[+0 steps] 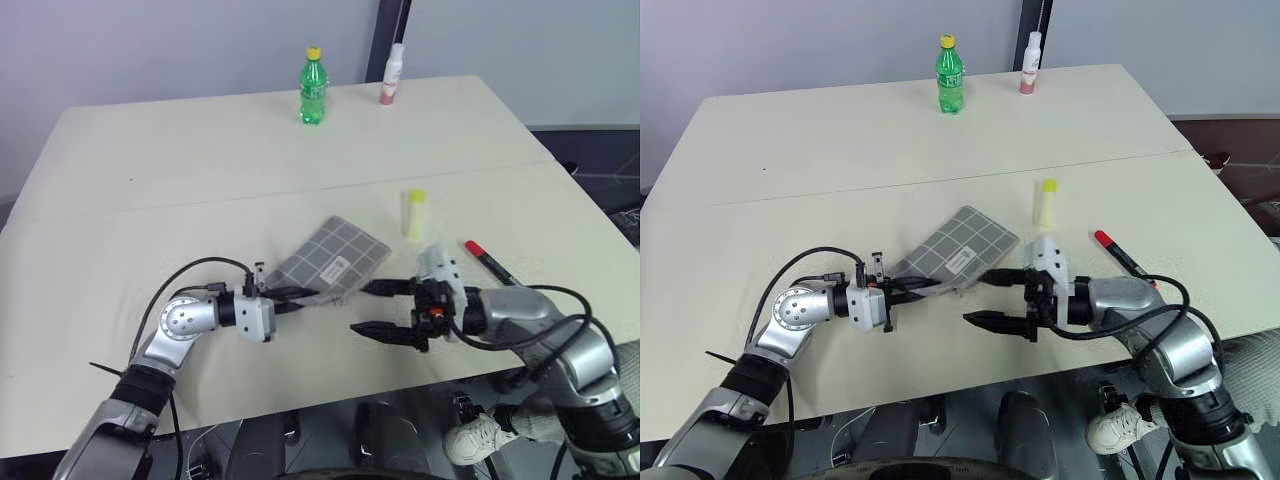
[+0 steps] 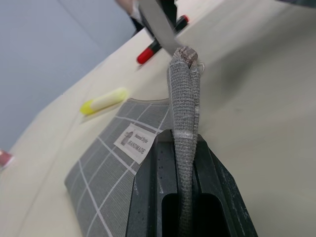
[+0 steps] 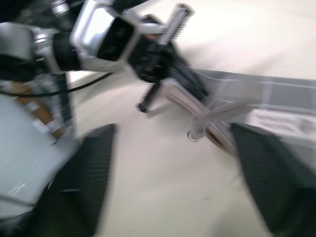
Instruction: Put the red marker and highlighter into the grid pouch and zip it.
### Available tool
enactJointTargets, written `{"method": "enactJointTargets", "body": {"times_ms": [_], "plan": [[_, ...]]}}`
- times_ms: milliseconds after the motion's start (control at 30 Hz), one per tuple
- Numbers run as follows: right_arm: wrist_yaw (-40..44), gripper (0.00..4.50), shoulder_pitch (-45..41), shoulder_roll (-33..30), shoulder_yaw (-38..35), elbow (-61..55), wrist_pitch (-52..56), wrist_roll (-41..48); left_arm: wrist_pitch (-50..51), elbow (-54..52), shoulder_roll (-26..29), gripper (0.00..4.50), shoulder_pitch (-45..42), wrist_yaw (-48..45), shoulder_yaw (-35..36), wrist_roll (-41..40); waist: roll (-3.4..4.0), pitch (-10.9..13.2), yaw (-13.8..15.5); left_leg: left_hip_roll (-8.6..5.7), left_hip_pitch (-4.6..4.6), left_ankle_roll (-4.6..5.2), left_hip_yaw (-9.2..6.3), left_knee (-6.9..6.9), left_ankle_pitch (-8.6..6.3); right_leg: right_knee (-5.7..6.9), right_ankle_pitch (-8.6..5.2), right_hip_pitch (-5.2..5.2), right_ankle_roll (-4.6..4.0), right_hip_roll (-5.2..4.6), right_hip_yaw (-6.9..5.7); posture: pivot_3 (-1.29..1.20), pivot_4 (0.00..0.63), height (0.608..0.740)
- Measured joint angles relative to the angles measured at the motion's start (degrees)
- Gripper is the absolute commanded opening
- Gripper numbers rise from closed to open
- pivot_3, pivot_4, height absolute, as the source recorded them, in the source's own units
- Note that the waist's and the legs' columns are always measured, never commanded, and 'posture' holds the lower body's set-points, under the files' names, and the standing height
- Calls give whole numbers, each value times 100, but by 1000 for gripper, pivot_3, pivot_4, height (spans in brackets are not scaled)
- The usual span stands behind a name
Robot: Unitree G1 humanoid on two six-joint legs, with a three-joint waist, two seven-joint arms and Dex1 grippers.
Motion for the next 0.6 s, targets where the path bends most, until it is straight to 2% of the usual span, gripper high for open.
{"method": "enactJointTargets", "body": {"times_ms": [100, 233, 300, 500, 600], "plan": [[-321, 4427, 346, 59, -452, -104, -237, -12, -39, 45, 21, 0, -7, 138, 79, -11, 0, 0, -9, 1, 0, 0, 0, -1, 0, 0, 0, -1, 0, 3, -1, 0, 150, 740], [-1003, 4427, 418, 500, -958, -355, -707, -112, 94, 42, 6, 0, -9, 188, 152, -237, 0, 0, -14, 8, 0, 0, 0, -1, 0, 0, 0, -1, 0, 6, -4, 0, 150, 740], [-1396, 4427, 427, 647, -1074, -371, -1069, -458, 99, 77, 0, 0, -45, 194, 161, -272, 0, 0, -10, 7, 0, -1, 0, -2, 0, 0, 0, -1, 0, 5, -5, 0, 150, 740], [-2071, 4427, 2, 695, -867, -80, -1185, -1143, 54, 280, -53, 0, -273, 194, 171, -301, 0, 0, -10, 10, -1, -1, 8, -5, 0, -1, 2, -6, -5, 3, -5, 0, 150, 740], [-2470, 4427, -215, 629, -464, 181, -1029, -1752, -79, 385, -55, 0, -354, 200, 171, -270, 1, 0, -15, 9, -1, -1, 23, -19, 0, -4, 2, -17, -6, -4, -4, 0, 150, 740]]}}
